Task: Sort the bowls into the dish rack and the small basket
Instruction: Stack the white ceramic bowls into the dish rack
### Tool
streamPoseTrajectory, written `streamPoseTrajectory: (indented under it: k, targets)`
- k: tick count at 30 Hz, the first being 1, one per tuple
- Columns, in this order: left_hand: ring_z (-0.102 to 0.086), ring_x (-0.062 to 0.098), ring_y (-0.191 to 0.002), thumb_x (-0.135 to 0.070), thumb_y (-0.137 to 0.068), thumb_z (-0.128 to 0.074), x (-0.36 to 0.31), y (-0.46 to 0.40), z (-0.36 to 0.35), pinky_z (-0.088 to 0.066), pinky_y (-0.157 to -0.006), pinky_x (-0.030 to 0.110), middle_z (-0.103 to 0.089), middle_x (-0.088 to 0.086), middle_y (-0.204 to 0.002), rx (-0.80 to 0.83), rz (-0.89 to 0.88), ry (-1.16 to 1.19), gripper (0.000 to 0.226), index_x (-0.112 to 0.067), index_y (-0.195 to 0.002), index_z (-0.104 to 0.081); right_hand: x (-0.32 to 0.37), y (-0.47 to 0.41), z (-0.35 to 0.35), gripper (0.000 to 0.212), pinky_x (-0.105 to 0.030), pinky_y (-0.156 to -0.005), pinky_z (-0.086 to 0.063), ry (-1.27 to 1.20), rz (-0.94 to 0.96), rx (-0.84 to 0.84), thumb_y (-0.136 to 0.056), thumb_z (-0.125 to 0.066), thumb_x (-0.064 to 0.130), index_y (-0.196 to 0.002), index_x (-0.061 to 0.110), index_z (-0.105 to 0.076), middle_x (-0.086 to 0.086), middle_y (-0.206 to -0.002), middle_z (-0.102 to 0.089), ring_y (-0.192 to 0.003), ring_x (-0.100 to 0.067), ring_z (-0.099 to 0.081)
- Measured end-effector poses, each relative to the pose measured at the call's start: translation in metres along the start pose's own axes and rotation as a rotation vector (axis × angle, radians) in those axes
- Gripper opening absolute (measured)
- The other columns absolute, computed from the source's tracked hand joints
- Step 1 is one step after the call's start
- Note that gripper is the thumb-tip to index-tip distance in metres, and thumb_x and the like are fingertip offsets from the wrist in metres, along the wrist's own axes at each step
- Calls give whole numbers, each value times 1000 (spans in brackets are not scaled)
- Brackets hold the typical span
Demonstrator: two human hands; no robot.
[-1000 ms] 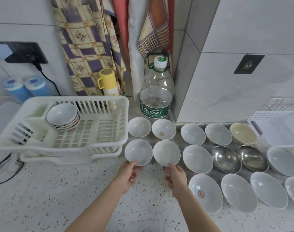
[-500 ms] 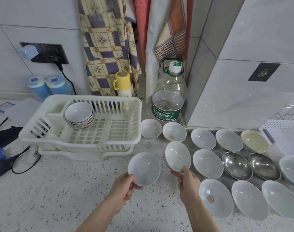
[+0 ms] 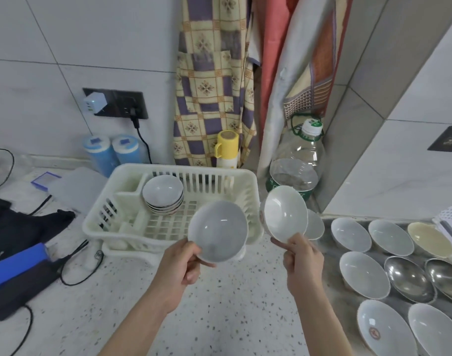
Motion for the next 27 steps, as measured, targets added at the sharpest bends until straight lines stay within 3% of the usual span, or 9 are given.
streamPoseTrajectory:
  k: [6,11,14,17,22,27]
  targets:
    - [-28,10,-35,-6,-87,-49,-39,-33,67,-24,-36,20,-73,27,-78,-145,-102,-29,18,-2,-99,-62,0,-10,-79,17,-17,-33,-21,122,71,90,-83,-50,0,-67,6,-54,-23,-68,-72,-35,-8,-22]
    - [-28,8,-36,-10,-87,-48,-62,-63,103,-24,-34,18,-74,20,-75,-223,-163,-63,19,-6,-96,-64,-17,-33,-137,14,-17,-33,-25,312,38,116,-84,-51,6,-77,4,-63,-17,-65,-73,-34,-7,-28]
    - [-32,7,-36,-12,-88,-46,-67,-84,114,-25,-37,20,-74,18,-71,-220,-128,9,21,-4,-93,-64,-32,-46,-158,16,-15,-35,-29,404,55,96,-82,-51,7,-77,2,-64,-17,-64,-72,-34,-4,-37]
    - [-33,8,-37,-15,-87,-45,-72,-104,120,-24,-38,21,-73,18,-73,-192,-108,27,24,-3,-95,-64,-48,-57,-168,19,-13,-33,-29,490,45,70,-82,-49,8,-67,7,-60,-6,-50,-67,-43,-10,-46]
    - [-33,8,-37,-12,-87,-45,-73,-132,114,-24,-37,21,-73,19,-74,-166,-77,58,19,-4,-94,-60,-68,-73,-174,19,-22,-46,-35,620,6,48,-83,-49,10,-68,7,-61,-7,-53,-70,-47,-9,-46]
    - [-34,8,-36,-9,-89,-45,-75,-153,103,-24,-36,20,-72,16,-68,-151,-70,82,16,-4,-91,-60,-75,-86,-186,19,-22,-47,-37,643,3,58,-83,-49,7,-71,3,-64,-11,-56,-70,-49,-10,-50]
Point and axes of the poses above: each hand's wrist, its own y-axis away from the middle knuckle, its own z-axis out of the back of the hand, x = y × z, the point moved 4 cm from there along -y, towards the middle knuckle
